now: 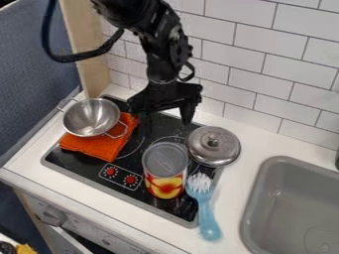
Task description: Moved the can to the left side of the blue brush
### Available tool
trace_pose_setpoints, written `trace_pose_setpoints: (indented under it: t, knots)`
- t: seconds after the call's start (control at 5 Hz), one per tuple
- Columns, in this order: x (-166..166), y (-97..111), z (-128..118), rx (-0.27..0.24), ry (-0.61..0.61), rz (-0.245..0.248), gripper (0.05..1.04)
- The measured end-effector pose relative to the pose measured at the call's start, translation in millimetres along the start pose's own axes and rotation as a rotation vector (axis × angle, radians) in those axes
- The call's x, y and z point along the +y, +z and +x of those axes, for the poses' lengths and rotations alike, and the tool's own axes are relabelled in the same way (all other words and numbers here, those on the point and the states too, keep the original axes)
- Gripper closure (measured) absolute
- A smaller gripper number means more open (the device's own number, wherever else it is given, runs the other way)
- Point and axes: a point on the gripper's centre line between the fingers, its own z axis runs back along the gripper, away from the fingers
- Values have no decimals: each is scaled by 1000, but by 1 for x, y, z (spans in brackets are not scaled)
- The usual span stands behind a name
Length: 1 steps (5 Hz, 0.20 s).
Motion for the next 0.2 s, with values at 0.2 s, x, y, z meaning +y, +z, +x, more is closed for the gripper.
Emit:
trace_pose_setpoints:
  t: [0.2]
  knots:
    - [0, 1, 1, -3, -4, -3, 83]
